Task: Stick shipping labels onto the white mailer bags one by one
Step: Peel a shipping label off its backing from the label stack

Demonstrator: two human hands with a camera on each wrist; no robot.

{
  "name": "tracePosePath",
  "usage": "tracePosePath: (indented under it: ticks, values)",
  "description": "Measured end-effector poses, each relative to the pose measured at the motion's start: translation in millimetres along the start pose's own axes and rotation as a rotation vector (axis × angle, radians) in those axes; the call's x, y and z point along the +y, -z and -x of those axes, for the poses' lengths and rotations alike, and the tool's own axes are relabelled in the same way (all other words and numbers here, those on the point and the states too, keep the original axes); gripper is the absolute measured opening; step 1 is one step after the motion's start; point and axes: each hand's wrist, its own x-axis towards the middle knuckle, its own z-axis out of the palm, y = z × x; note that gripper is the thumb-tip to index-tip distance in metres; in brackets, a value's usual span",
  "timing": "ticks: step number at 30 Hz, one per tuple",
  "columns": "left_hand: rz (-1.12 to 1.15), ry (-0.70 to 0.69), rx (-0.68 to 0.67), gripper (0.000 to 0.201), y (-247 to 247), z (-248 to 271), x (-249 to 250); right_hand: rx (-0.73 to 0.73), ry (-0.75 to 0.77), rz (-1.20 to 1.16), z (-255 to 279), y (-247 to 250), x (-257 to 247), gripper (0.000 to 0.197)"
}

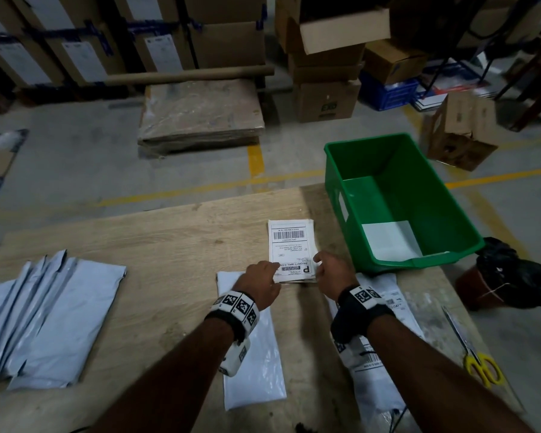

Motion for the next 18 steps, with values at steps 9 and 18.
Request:
tracePosePath:
  ticks: [9, 18]
  values:
    - [-0.003, 0.023, 0.003, 0.054, 0.7, 3.4, 3.8, -0.055, 0.021, -0.087, 0.7, -1.4, 1.0, 0.033]
    - [0.027, 0.025, 0.012, 0.052, 3.8, 6.1, 3.9, -0.037, 0.067, -0.092, -1.2, -9.6, 4.2, 0.027]
